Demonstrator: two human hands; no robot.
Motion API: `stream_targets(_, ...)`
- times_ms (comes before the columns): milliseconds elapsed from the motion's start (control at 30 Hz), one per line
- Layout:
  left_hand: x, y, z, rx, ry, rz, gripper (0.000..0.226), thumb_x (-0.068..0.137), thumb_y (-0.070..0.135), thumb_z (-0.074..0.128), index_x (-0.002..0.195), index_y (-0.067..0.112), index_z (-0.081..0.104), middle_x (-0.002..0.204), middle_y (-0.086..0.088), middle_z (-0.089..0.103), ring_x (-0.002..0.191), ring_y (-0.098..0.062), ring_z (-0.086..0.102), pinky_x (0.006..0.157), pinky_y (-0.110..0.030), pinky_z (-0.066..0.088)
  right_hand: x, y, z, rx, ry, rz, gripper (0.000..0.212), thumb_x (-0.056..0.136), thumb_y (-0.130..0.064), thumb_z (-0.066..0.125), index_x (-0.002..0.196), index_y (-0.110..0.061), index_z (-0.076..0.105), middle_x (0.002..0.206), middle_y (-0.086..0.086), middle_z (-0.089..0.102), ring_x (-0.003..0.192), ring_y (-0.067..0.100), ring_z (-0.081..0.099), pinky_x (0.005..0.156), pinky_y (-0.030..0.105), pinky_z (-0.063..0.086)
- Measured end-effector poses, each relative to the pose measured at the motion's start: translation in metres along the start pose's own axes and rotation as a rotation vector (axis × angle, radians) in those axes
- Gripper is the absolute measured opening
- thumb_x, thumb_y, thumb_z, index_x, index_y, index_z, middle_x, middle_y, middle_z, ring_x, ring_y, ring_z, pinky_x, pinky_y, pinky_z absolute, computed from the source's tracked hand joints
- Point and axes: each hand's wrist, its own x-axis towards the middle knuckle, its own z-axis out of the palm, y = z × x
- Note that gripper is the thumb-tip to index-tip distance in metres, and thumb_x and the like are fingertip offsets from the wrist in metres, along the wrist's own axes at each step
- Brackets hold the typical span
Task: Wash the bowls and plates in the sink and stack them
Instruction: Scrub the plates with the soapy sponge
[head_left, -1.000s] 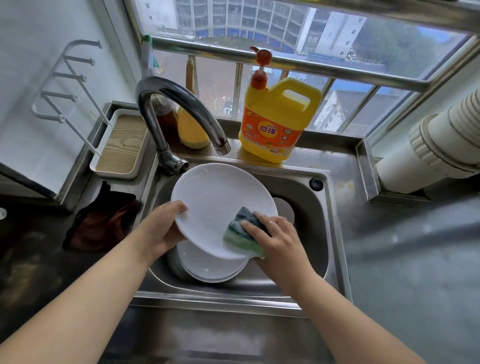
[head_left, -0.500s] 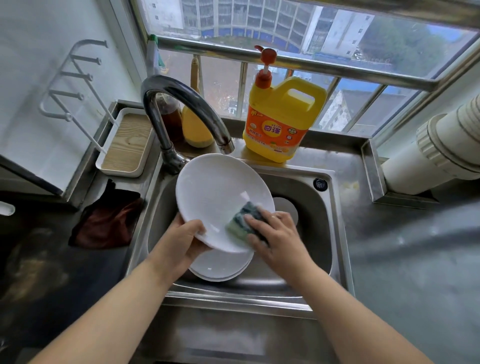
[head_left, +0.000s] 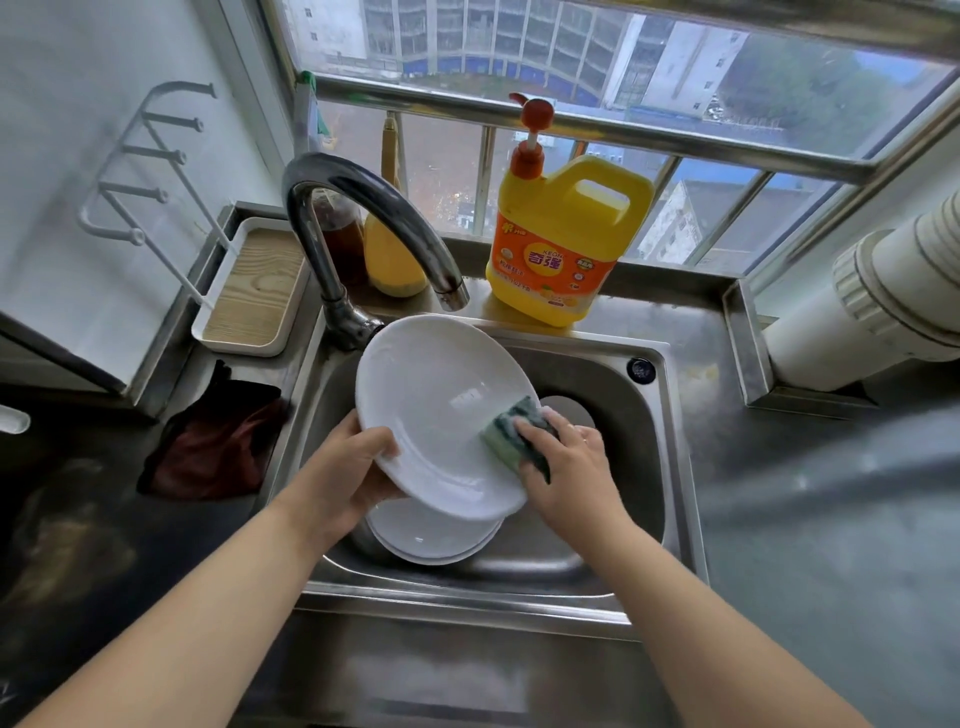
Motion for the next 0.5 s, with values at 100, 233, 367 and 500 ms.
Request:
stream_targets(100, 0.003, 0.002, 0.002, -0.04, -0.009, 0.001, 0.054, 0.065, 0.001, 0.048, 0.117, 0.014, 0.059, 0.11, -0.016, 0.067, 0.095, -0.032, 0.064, 0.06, -0.037, 0.056, -0.009, -0.029, 0.002, 0.12, 0.023, -0.056, 0.047, 0.088, -0.037, 0.049, 0.134, -0.028, 0.054, 0.145, 0.006, 0.043, 0.116, 0.03, 0.039, 0.107, 0.034, 0.029)
stream_targets(233, 0.004, 0.001, 0.0, -0.021, -0.031, 0.019, 0.051, 0.078, -0.011, 0.035, 0.116, 0.011, 0.06, 0.107, -0.018, 0.069, 0.092, -0.034, 0.067, 0.064, -0.04, 0.057, -0.029, -0.052, 0.006, 0.308, -0.087, -0.244, 0.048, 0.081, -0.037, 0.049, 0.126, -0.03, 0.061, 0.138, 0.002, 0.05, 0.111, 0.021, 0.044, 0.103, 0.024, 0.031)
stream_targets(367, 0.003, 0.002, -0.007, -0.001, -0.014, -0.017, 0.047, 0.081, -0.01, 0.035, 0.112, 0.015, 0.06, 0.108, -0.013, 0.067, 0.097, -0.033, 0.063, 0.062, -0.037, 0.057, -0.005, -0.013, -0.005, 0.126, 0.011, -0.172, 0.042, 0.077, -0.024, 0.06, 0.119, -0.026, 0.066, 0.133, 0.005, 0.055, 0.11, 0.029, 0.047, 0.103, 0.041, 0.04)
stream_targets(500, 0.004, -0.001, 0.0, 0.02, -0.067, -0.036, 0.048, 0.078, -0.008, 0.041, 0.119, 0.012, 0.058, 0.115, -0.017, 0.066, 0.103, -0.036, 0.062, 0.066, -0.039, 0.057, 0.008, -0.02, -0.006, 0.09, 0.025, 0.089, 0.05, 0.091, -0.027, 0.057, 0.14, -0.03, 0.046, 0.15, 0.005, 0.035, 0.126, 0.03, 0.032, 0.11, 0.031, 0.021)
